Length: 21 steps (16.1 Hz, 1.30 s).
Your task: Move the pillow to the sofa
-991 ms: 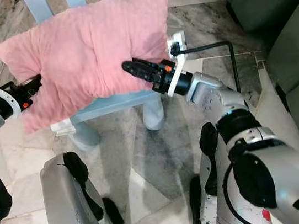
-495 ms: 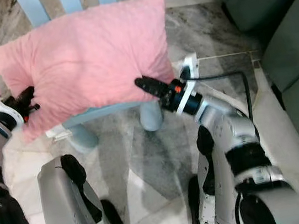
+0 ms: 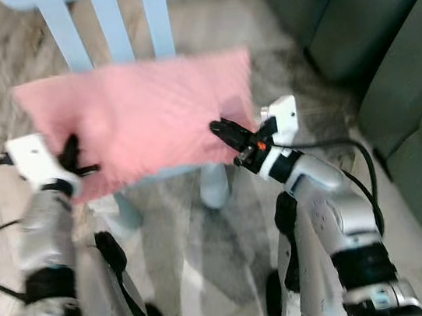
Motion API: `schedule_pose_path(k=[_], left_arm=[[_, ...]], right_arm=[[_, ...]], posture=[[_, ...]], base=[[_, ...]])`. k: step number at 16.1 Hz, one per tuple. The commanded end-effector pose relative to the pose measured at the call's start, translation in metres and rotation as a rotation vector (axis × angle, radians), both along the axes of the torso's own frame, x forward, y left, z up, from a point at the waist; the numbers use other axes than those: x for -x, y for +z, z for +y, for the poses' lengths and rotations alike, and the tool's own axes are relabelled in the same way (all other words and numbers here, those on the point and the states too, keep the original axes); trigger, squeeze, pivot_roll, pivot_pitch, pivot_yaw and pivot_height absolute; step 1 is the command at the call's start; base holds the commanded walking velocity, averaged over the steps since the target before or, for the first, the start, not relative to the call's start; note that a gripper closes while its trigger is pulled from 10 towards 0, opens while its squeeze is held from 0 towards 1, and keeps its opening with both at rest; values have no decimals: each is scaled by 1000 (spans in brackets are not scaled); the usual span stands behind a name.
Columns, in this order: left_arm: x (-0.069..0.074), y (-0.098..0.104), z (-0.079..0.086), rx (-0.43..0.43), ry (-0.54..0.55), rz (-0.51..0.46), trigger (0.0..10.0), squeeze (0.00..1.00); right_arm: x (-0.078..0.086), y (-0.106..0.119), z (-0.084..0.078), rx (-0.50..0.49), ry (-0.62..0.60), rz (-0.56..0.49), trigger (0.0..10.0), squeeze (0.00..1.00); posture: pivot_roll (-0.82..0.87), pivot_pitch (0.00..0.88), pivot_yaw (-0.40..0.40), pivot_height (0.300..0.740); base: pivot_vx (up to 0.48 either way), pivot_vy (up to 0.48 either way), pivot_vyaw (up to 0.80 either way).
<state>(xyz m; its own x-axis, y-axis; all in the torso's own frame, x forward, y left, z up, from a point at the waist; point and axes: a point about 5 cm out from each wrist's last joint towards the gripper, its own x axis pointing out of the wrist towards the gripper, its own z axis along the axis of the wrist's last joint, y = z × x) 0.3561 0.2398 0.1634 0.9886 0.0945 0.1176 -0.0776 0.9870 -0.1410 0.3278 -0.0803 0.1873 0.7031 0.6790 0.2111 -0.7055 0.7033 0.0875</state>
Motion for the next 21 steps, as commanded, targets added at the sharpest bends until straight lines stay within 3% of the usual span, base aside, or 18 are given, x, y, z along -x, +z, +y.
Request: schedule_pose_path(k=[1, 3, 4, 5, 6, 8, 11, 15, 21], left_arm=[[2, 15, -10, -62, 36, -105, 0, 0], [2, 30, -22, -71, 74, -188, 0, 0], [1, 47, -28, -87, 108, -262, 1176, 0], [1, 57, -32, -99, 112, -302, 1686, 0], [1, 64, -37, -105, 126, -311, 9922, 0], [6, 65, -47, -145, 122, -331, 10000, 0], [21, 41, -67, -190, 81, -282, 10000, 0], [34, 17, -74, -198, 39, -204, 10000, 0], [29, 20, -78, -199, 24, -200, 10000, 0]], right_arm=[[4, 8, 0, 16, -67, -73, 0, 0], [3, 15, -3, 38, -147, -132, 0, 0], [1, 25, -4, 32, -176, -168, 0, 0], [0, 32, -4, 44, -195, -205, 0, 0], [-2, 41, -7, 42, -243, -231, 0, 0], [-6, 45, -14, 65, -335, -237, 10000, 0], [-1, 43, -31, 108, -475, -234, 10000, 0], [8, 31, -42, 119, -550, -189, 10000, 0], [8, 33, -41, 105, -561, -185, 10000, 0]], posture=[[-4, 41, -32, 351], [-9, 15, -28, 351], [-15, 0, -26, 351], [-16, 0, -25, 351], [-22, 0, -23, 351], [-24, 0, -20, 351], [-24, 0, -9, 351], [-33, 0, 9, 351], [-36, 0, 11, 351]], base=[[0, 0, 0], [0, 0, 0], [0, 0, 0], [0, 0, 0], [0, 0, 0], [0, 0, 0], [0, 0, 0], [0, 0, 0], [0, 0, 0]])
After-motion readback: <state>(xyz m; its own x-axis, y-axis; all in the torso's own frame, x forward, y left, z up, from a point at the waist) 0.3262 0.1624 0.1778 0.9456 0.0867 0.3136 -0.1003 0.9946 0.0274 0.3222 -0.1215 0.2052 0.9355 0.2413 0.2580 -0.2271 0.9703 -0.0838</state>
